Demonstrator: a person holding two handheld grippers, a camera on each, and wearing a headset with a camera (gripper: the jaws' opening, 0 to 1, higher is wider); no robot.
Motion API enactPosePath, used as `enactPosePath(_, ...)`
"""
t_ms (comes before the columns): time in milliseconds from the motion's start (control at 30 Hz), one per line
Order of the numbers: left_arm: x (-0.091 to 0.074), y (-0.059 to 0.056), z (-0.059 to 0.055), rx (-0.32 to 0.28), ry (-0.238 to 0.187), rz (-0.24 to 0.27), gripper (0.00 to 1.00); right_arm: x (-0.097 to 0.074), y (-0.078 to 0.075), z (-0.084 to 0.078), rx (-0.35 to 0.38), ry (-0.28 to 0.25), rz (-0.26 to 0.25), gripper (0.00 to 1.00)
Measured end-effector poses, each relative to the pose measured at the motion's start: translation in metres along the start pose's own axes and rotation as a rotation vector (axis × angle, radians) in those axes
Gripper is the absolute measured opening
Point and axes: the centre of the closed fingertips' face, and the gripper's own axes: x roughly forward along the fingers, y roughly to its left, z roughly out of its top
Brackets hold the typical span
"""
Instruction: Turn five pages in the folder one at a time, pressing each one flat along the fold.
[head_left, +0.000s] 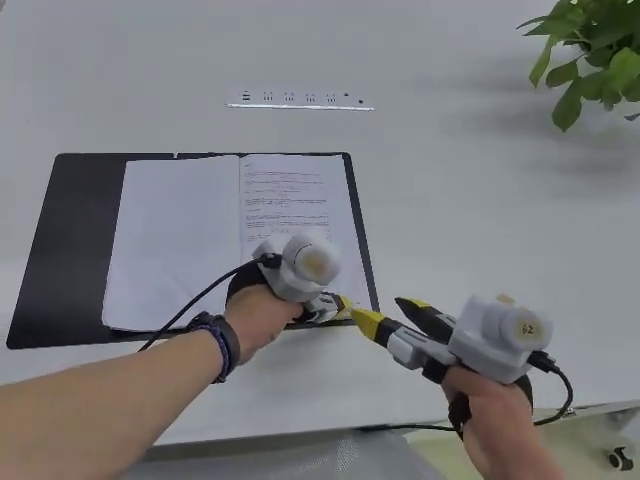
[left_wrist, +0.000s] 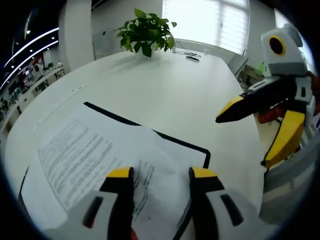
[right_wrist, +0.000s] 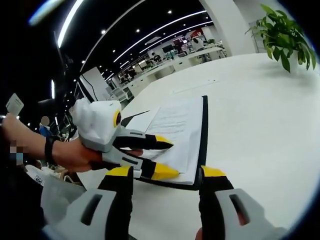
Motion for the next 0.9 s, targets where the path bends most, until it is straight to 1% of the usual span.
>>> enactPosePath(33, -0.001, 0.001, 0.000, -0.004, 0.000, 0.003, 0.42, 0.005, -0.002, 0.003, 0.007, -0.004, 0.006, 0.51)
enactPosePath(67, -0.001, 0.001, -0.001, -0.006, 0.002, 0.004, 0.42, 0.007, -0.002, 0.004, 0.009, -0.006, 0.008, 0.50)
enactPosePath(167, -0.004, 0.001, -0.003, -0.013, 0.006, 0.009, 0.41, 0.021, -0.009, 0.013, 0.026, -0.026, 0.010, 0.46)
enactPosePath(233, -0.005, 0.000, -0.004, -0.014, 0.005, 0.011, 0.40, 0.031, -0.013, 0.016, 0.043, -0.031, 0.017, 0.45)
enactPosePath(300, -0.006, 0.000, -0.006, -0.017, 0.004, 0.014, 0.40, 0.041, -0.015, 0.018, 0.053, -0.025, 0.028, 0.44)
enactPosePath(333, -0.007, 0.000, -0.006, -0.019, 0.004, 0.014, 0.40, 0.043, -0.015, 0.018, 0.054, -0.024, 0.029, 0.44)
enactPosePath(467, -0.012, -0.001, -0.011, -0.024, -0.002, 0.022, 0.38, 0.060, -0.018, 0.023, 0.120, -0.043, 0.060, 0.43)
enactPosePath(533, -0.014, -0.001, -0.012, -0.024, -0.008, 0.022, 0.38, 0.067, -0.018, 0.021, 0.138, -0.033, 0.072, 0.43)
enactPosePath(633, -0.016, -0.001, -0.013, -0.027, -0.001, 0.025, 0.37, 0.071, -0.017, 0.020, 0.160, -0.028, 0.088, 0.42)
enactPosePath(800, -0.019, 0.000, -0.017, -0.044, 0.001, 0.029, 0.36, 0.069, -0.017, 0.017, 0.195, -0.039, 0.098, 0.41)
enactPosePath(867, -0.022, -0.001, -0.020, -0.080, 0.004, 0.029, 0.37, 0.065, -0.016, 0.017, 0.213, -0.044, 0.100, 0.39)
enactPosePath(900, -0.026, -0.002, -0.022, -0.124, 0.008, 0.036, 0.38, 0.063, -0.017, 0.018, 0.223, -0.052, 0.101, 0.38)
